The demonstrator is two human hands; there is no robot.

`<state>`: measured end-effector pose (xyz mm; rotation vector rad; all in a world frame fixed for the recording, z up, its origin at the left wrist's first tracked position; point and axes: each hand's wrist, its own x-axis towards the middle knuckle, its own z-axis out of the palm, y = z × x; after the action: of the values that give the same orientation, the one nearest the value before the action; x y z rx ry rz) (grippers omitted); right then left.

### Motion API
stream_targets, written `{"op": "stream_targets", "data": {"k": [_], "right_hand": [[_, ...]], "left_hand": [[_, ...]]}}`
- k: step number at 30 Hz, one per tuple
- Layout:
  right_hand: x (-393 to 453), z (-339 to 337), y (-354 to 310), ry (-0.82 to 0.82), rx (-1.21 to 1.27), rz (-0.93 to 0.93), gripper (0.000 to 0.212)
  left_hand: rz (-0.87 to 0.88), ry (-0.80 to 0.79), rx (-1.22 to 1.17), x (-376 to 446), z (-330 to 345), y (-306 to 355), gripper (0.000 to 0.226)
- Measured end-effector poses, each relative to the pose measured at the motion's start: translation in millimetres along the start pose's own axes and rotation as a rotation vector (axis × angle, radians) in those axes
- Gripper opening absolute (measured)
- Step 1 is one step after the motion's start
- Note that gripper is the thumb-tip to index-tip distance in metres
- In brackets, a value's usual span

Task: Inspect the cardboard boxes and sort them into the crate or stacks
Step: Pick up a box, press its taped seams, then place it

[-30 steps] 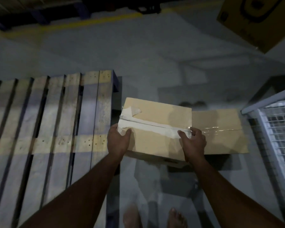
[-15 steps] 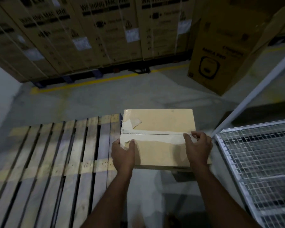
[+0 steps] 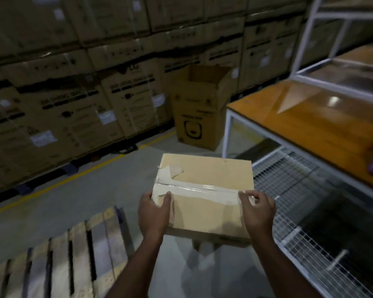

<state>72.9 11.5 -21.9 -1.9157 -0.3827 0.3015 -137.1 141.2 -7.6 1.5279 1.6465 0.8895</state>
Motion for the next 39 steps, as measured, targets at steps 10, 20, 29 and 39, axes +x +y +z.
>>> {"op": "stream_targets", "data": {"k": [10, 20, 29, 39], "right_hand": [[-47.1, -169.1, 5.9, 0.331, 0.175, 0.048, 0.009], [-67.5, -362.1, 37.9, 0.539, 0.216, 0.037, 0.011], [-105.9, -520.4, 73.1, 0.725, 0.211, 0.035, 0.012], [-118.9, -649.4, 97.5, 0.883, 0.076, 0.112, 0.014]], "left_hand": [[0.326, -0.156, -0.021, -110.8, 20.3, 82.3, 0.042], [0.506, -0.205, -0.168, -275.6, 77.4, 163.7, 0.031], [0.624, -0.317, -0.237, -410.2, 111.3, 211.0, 0.039], [0.750, -0.619, -0.328, -517.8, 165.1, 245.7, 0.015]]}}
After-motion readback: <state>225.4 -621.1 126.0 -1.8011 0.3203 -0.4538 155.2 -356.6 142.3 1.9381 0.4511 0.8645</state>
